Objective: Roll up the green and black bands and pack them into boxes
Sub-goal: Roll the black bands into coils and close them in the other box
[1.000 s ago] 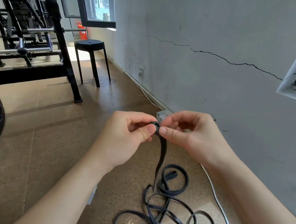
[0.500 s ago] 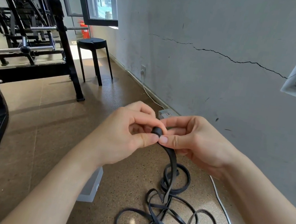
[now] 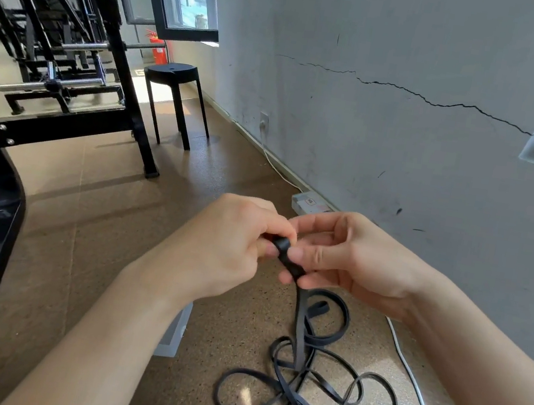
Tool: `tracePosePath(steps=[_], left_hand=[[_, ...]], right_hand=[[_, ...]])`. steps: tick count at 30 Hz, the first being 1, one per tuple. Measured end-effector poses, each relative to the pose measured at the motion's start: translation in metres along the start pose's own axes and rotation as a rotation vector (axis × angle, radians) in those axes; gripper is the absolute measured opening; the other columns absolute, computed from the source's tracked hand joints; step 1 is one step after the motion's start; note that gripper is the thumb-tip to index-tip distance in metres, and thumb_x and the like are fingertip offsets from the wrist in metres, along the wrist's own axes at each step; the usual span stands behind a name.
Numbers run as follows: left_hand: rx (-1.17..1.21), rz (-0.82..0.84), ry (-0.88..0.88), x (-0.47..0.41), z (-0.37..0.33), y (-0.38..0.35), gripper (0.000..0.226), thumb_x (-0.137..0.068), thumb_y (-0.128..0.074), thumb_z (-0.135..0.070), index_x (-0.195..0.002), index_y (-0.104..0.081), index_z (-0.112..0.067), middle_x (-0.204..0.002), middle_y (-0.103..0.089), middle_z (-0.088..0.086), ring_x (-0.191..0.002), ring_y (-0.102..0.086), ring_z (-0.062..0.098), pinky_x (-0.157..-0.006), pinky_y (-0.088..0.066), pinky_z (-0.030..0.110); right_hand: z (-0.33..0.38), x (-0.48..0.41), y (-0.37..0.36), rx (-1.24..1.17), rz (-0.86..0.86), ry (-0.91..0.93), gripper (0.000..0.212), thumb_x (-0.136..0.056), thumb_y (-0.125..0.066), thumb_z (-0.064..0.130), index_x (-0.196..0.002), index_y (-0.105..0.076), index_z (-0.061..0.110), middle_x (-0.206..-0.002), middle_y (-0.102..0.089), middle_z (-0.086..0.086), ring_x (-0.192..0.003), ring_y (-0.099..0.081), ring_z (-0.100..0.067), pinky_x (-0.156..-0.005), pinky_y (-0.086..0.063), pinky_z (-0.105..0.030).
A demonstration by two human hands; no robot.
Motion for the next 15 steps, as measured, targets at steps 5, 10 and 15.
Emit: tracePosePath(steps=[5, 10, 15], left_hand=[[-0.033, -0.008, -0.037, -0.002, -0.003, -0.004, 0.023, -0.083, -0.065, -0.004, -0.088, -0.073, -0.025, -0.085, -0.060, -0.010, -0.080, -0.057, 0.009, -0.073, -0.047, 0.036], [0.498, -0.058, 0.116, -0.002, 0.010, 0.002, 0.030, -0.072, -0.078, -0.003, -0.097, -0.075, -0.021, -0.089, -0.064, 0.009, -0.085, -0.065, 0.018, -0.082, -0.055, 0.034], [0.849, -0.071, 0.083, -0.003, 0.013, -0.001, 0.023, -0.071, -0.074, -0.007, -0.094, -0.074, -0.004, -0.090, -0.065, 0.016, -0.075, -0.065, 0.024, -0.075, -0.055, 0.030]], right_hand=[[-0.001, -0.002, 0.000, 0.096, -0.134, 0.044, 0.039, -0.072, -0.075, 0.025, -0.106, -0.065, 0.008, -0.083, -0.074, -0.012, -0.068, -0.069, -0.019, -0.054, -0.052, -0.020], [0.005, -0.002, 0.003, -0.162, -0.130, 0.113, 0.040, -0.065, -0.073, 0.007, -0.104, -0.062, 0.007, -0.074, -0.072, -0.010, -0.065, -0.069, -0.018, -0.059, -0.057, -0.023], [0.008, 0.001, -0.001, -0.314, -0.019, 0.127, 0.038, -0.070, -0.065, -0.002, -0.107, -0.056, 0.006, -0.074, -0.072, -0.012, -0.065, -0.070, -0.020, -0.060, -0.058, -0.023]])
Point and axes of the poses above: each hand's wrist, its own x-axis away from the middle knuckle, its own y-axis out of the back of the hand, z = x × y, the point moved 3 cm from there along -x, towards the middle knuckle
